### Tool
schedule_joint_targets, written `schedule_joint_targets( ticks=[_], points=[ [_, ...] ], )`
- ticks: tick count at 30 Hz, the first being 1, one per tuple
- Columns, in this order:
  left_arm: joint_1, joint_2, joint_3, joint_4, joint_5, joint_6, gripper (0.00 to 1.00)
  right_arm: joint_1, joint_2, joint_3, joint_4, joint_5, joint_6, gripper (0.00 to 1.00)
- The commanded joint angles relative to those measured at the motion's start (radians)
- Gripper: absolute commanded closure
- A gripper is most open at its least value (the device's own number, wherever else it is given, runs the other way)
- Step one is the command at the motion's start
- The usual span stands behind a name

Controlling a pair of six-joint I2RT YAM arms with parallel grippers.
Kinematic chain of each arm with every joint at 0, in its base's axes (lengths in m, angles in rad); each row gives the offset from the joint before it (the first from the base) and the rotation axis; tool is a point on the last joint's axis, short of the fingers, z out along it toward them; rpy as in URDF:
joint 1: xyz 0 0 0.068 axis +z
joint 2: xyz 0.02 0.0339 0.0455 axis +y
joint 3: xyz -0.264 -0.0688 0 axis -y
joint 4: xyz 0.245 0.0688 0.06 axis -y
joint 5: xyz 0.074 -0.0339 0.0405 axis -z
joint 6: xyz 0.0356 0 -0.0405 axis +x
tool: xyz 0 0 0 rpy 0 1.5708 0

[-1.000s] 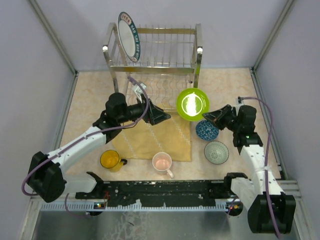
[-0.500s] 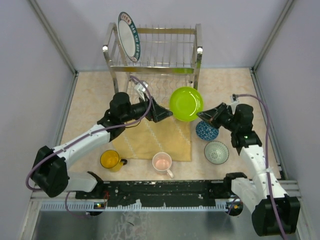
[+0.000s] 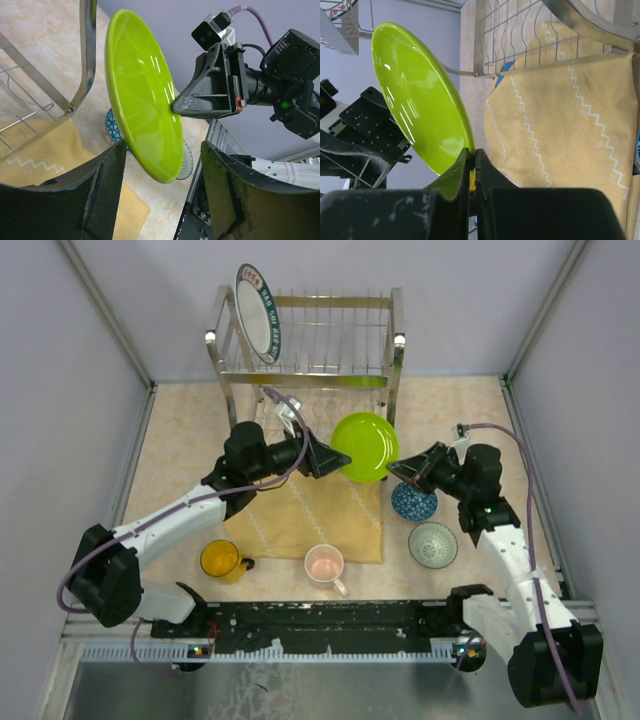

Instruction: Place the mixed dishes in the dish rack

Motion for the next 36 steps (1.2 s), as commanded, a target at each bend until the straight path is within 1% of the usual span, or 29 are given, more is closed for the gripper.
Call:
schedule_joint_targets(
  ticks=[1, 8, 14, 17, 18, 20, 21, 22, 24, 27, 28, 32, 36],
  points=[
    [-0.013, 0.019, 0.045, 0.063, -0.020, -0.013, 0.36, 0.018, 0.005, 0.066, 0.077, -0.031, 0.014, 1.00],
    [-0.026, 0.031, 0.057, 0.061, -0.058, -0.009, 0.65, 0.018, 0.016, 0.069, 0.079, -0.030, 0.010, 1.00],
    [-0.043, 0.034, 0.051, 0.049, -0.124, -0.007, 0.77, 0.018, 0.020, 0.072, 0.073, -0.028, 0.001, 1.00],
    [-0.056, 0.030, 0.055, 0.011, -0.191, -0.002, 0.86, 0.018, 0.018, 0.073, 0.055, -0.020, -0.017, 1.00],
    [-0.060, 0.028, 0.058, -0.002, -0.215, -0.002, 0.92, 0.018, 0.016, 0.072, 0.051, -0.016, -0.020, 1.00],
    [-0.068, 0.025, 0.069, -0.057, -0.268, -0.002, 1.00, 0.018, 0.009, 0.068, 0.044, -0.007, -0.024, 0.81],
    [-0.069, 0.026, 0.074, -0.069, -0.280, -0.001, 1.00, 0.018, 0.005, 0.065, 0.041, 0.000, -0.028, 0.75],
    [-0.071, 0.027, 0.081, -0.087, -0.287, 0.001, 1.00, 0.018, 0.001, 0.063, 0.034, 0.005, -0.032, 0.71],
    [-0.078, 0.021, 0.094, -0.121, -0.314, 0.007, 1.00, 0.018, -0.001, 0.065, 0.014, 0.018, -0.048, 0.56],
    [-0.096, -0.011, 0.104, -0.172, -0.353, 0.022, 1.00, 0.018, -0.016, 0.091, -0.066, 0.075, -0.115, 0.41],
    [-0.105, -0.024, 0.107, -0.192, -0.368, 0.030, 1.00, 0.015, -0.021, 0.104, -0.108, 0.109, -0.148, 0.37],
    [-0.147, -0.098, 0.121, -0.293, -0.445, 0.069, 1.00, -0.011, -0.055, 0.161, -0.268, 0.256, -0.278, 0.27],
    [-0.194, -0.187, 0.144, -0.389, -0.575, 0.100, 1.00, -0.021, -0.065, 0.211, -0.365, 0.409, -0.383, 0.20]
  ],
)
